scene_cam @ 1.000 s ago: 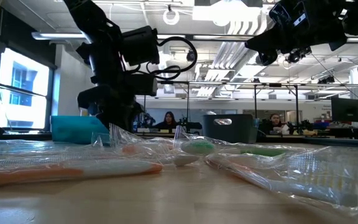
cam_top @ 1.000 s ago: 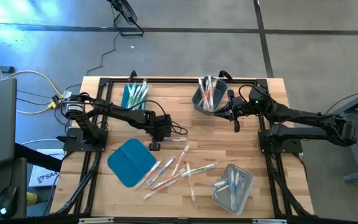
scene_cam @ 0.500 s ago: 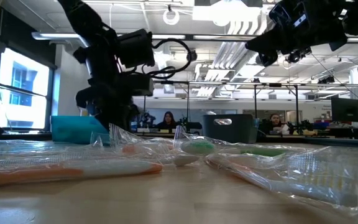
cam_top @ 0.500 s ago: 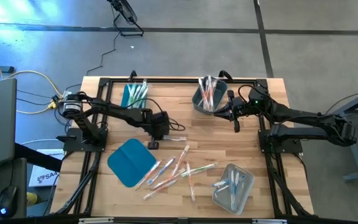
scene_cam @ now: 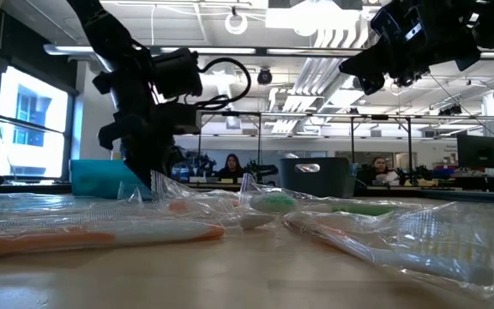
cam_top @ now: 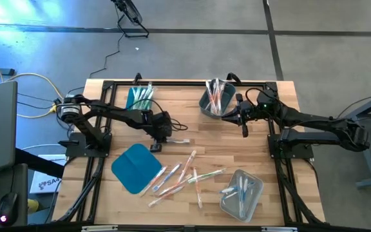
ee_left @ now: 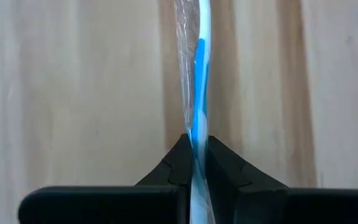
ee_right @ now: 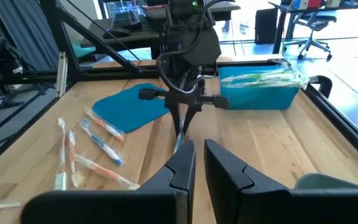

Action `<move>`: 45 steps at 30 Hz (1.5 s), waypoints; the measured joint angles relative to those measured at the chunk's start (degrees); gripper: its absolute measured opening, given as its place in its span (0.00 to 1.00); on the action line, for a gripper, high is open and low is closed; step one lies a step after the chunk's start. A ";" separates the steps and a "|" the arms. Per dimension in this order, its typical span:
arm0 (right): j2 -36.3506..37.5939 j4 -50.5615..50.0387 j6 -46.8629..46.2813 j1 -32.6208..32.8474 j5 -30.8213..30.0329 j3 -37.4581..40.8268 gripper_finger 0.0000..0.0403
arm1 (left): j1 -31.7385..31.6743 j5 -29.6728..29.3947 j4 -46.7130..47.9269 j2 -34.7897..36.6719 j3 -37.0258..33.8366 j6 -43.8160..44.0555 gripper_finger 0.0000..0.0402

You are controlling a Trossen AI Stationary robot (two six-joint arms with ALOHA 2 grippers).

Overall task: Pick & Place Toothbrushes
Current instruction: Put the top blue toothbrush into the light gray bin

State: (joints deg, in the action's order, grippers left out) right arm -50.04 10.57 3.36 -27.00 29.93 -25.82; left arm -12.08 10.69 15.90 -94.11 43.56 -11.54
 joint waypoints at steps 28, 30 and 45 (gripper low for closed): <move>0.00 -0.07 -0.17 0.00 0.20 0.00 0.07 | 0.42 -3.73 -4.36 21.24 -3.40 7.07 0.04; 0.00 -0.09 -0.30 0.00 0.19 0.00 0.07 | 0.39 -3.95 -5.71 22.16 -3.38 5.51 0.04; 0.00 -1.40 -0.74 0.00 0.61 0.00 0.07 | -4.81 -3.55 -13.69 29.61 -4.82 2.70 0.04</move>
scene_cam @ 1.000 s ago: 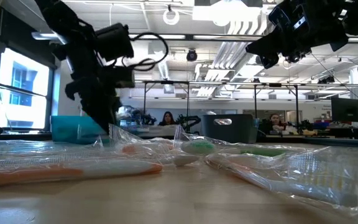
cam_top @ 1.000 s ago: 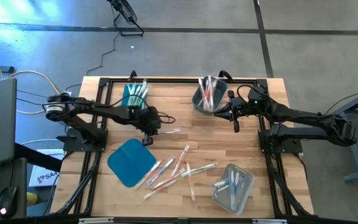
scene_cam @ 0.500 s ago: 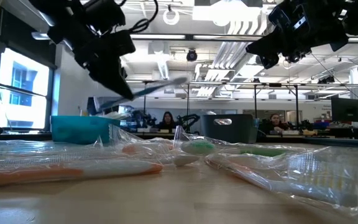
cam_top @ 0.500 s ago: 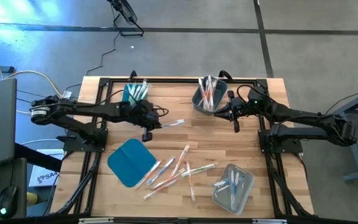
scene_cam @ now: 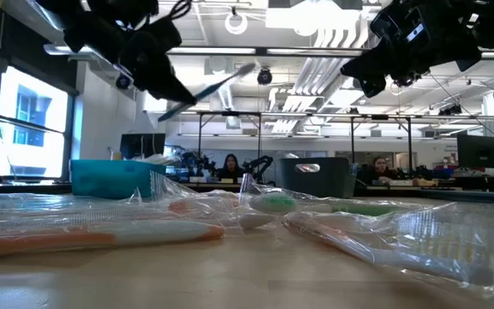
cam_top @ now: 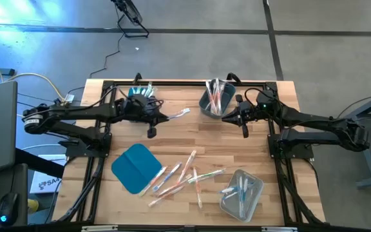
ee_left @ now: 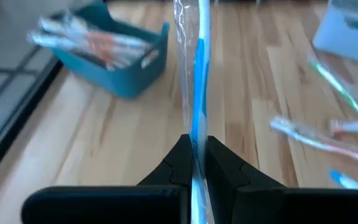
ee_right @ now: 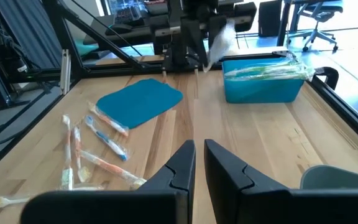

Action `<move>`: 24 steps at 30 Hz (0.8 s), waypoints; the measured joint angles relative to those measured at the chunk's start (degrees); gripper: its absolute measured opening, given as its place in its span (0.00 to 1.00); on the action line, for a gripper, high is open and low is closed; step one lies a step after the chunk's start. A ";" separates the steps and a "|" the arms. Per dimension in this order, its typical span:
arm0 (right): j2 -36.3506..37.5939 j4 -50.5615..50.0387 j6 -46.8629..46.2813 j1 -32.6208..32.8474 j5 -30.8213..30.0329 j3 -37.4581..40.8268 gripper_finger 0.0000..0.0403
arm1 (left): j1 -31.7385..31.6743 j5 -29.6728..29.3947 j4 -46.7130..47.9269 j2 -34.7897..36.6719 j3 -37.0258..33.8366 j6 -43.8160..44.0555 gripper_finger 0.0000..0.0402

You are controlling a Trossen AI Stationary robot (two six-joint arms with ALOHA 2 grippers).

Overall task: Pick & Place Toothbrushes
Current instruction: Put the top blue toothbrush into the light gray bin

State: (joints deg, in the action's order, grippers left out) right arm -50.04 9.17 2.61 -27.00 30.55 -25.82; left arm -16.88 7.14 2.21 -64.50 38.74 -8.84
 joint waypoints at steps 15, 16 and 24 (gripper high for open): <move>-0.01 0.37 -0.02 0.00 0.02 0.00 0.07 | 0.00 -0.48 -28.01 3.70 -16.94 5.05 0.04; -0.01 0.88 -0.02 0.00 0.02 0.00 0.07 | 0.00 -0.61 -27.72 4.38 -16.94 4.77 0.04; -1.47 11.06 -4.74 2.29 -0.49 0.00 0.07 | -0.02 -3.16 -21.60 10.64 -16.92 1.78 0.04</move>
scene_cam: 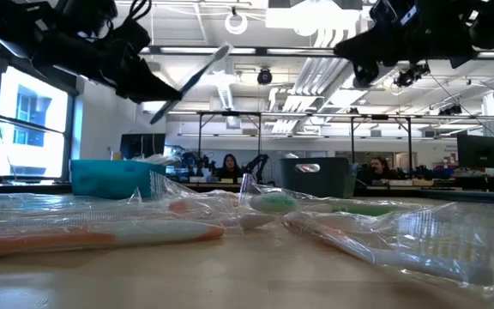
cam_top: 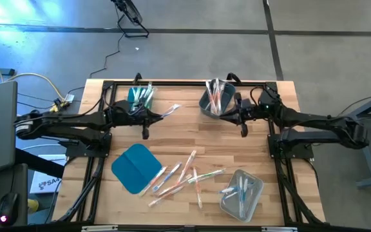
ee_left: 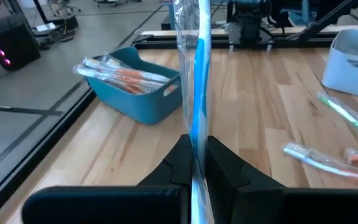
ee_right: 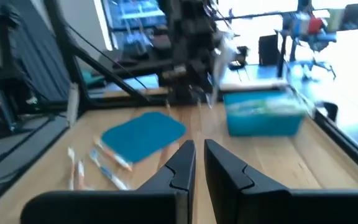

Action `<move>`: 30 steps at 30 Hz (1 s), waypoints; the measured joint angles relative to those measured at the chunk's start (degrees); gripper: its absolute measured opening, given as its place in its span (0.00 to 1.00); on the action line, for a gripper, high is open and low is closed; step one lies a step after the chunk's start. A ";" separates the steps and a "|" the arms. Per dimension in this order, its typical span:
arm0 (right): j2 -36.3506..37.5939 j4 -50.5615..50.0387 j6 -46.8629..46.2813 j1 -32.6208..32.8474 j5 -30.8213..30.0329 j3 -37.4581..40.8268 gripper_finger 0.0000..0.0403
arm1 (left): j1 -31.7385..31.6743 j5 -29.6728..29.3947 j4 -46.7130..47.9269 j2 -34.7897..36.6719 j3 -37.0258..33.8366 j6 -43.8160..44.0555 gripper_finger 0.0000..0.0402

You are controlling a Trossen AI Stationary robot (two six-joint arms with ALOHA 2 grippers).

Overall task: Pick & Place Toothbrushes
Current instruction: Put the top blue toothbrush into the light gray bin

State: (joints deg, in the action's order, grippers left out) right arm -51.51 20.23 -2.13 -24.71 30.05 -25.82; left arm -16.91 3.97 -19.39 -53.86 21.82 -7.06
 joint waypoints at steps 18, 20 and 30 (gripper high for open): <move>-22.24 35.08 -2.25 10.38 -21.25 -0.02 0.07 | 0.02 -0.05 -8.33 0.56 0.00 4.39 0.05; -24.80 39.42 -2.58 10.76 -23.99 -0.02 0.09 | 0.02 -0.03 -8.70 0.56 0.00 4.52 0.05; -35.63 45.15 -5.54 11.35 -24.20 -6.89 0.39 | 0.02 0.10 -9.56 0.52 0.00 4.55 0.05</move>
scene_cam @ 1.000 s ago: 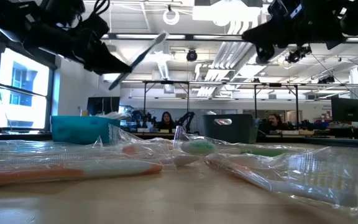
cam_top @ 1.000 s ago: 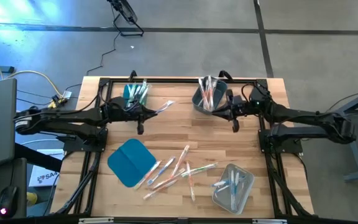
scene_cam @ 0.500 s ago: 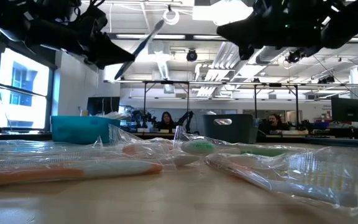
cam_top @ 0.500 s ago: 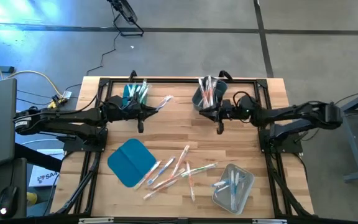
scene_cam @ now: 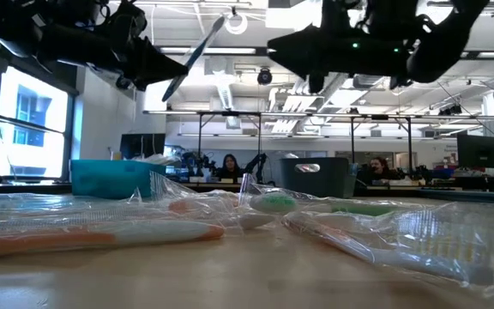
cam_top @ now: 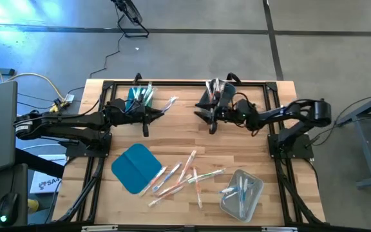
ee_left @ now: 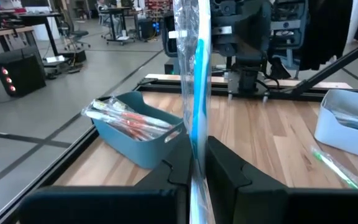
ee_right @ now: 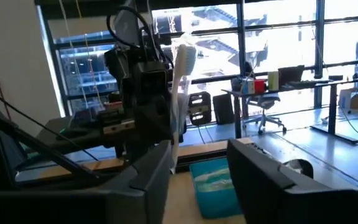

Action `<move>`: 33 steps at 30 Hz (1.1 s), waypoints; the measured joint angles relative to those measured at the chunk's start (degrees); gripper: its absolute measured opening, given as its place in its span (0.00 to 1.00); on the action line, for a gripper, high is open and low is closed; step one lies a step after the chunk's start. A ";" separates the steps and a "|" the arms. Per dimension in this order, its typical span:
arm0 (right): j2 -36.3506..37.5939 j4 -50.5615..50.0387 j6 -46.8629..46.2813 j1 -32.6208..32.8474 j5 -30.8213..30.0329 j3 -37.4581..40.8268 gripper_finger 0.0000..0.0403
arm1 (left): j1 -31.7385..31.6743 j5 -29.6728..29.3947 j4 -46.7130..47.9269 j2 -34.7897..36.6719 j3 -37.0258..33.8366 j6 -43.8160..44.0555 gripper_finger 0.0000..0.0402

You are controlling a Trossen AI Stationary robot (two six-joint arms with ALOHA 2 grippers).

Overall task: Pick & Place Toothbrushes
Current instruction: Put the top blue toothbrush into the light gray bin

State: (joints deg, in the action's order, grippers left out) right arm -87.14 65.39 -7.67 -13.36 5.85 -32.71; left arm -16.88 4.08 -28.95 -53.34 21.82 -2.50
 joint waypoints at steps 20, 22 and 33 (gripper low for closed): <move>-14.61 -3.20 -0.06 0.74 3.31 -18.01 0.54 | 0.00 0.28 0.67 0.00 0.01 -0.09 0.05; -14.75 -4.46 -0.06 0.74 3.47 -19.17 0.54 | 0.00 0.31 0.85 0.00 0.00 -0.09 0.05; -14.75 -9.66 0.38 0.74 3.59 -23.90 0.54 | 0.02 0.55 0.81 -0.02 0.00 -0.02 0.05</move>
State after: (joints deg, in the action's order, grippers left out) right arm -101.89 55.73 -7.29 -12.62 9.44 -56.61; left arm -16.86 4.62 -28.14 -53.36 21.82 -2.52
